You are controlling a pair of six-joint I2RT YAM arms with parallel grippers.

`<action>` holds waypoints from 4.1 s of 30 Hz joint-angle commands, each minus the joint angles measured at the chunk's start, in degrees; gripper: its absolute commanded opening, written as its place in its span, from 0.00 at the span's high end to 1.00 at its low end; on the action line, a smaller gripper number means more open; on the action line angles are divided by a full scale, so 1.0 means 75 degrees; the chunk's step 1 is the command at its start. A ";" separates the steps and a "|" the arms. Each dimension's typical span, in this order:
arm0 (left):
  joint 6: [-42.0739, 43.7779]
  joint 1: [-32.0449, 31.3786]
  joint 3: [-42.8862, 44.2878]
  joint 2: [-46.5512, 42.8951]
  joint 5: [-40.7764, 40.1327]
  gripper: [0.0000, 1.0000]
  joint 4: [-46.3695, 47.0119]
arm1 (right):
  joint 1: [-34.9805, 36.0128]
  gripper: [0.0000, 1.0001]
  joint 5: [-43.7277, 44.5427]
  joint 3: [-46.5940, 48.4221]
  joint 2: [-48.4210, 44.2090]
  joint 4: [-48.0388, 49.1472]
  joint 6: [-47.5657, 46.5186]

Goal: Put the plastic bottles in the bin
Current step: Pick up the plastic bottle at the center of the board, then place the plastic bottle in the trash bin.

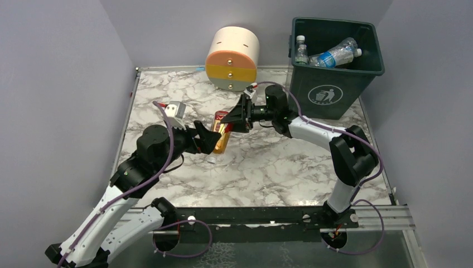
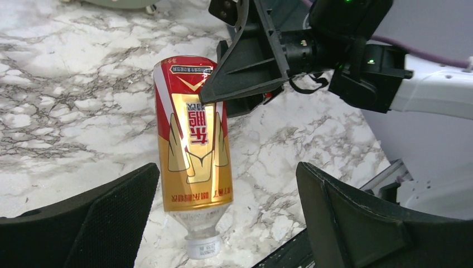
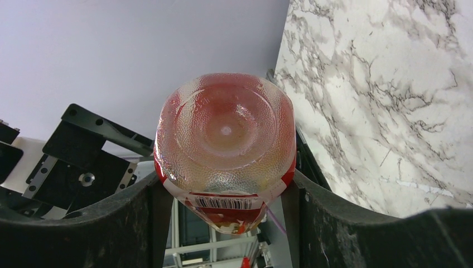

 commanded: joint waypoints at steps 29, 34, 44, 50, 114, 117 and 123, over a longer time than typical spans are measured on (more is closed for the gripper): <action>-0.0260 -0.0017 0.1021 -0.0639 -0.0008 0.01 0.0033 | -0.2635 0.38 -0.0550 0.3058 -0.0822 -0.2165 -0.0921; -0.0237 -0.0018 0.1034 -0.0526 0.0037 0.01 0.0039 | -0.3454 0.38 -0.0889 0.3397 -0.0892 -0.2057 -0.0653; -0.0202 -0.0018 0.0998 -0.0471 0.0030 0.01 0.0042 | -0.4625 0.38 -0.1431 0.3759 -0.0859 -0.1181 0.0281; -0.0193 -0.0023 0.0925 -0.0422 0.0004 0.01 0.0064 | -0.4626 0.38 -0.1534 0.3534 -0.0949 -0.0633 0.0584; -0.0149 -0.0018 0.0585 -0.0542 0.0022 0.01 -0.0025 | -0.6222 0.38 0.4250 0.7518 -0.1577 -0.6279 -0.5543; -0.0130 -0.0017 0.0608 -0.0474 0.0041 0.01 -0.0021 | -0.6228 0.38 0.4976 0.7513 -0.1607 -0.6367 -0.5757; -0.0130 -0.0027 0.0626 -0.0368 0.0094 0.01 0.0003 | -0.6223 0.39 0.5759 0.7557 -0.1240 -0.6358 -0.5900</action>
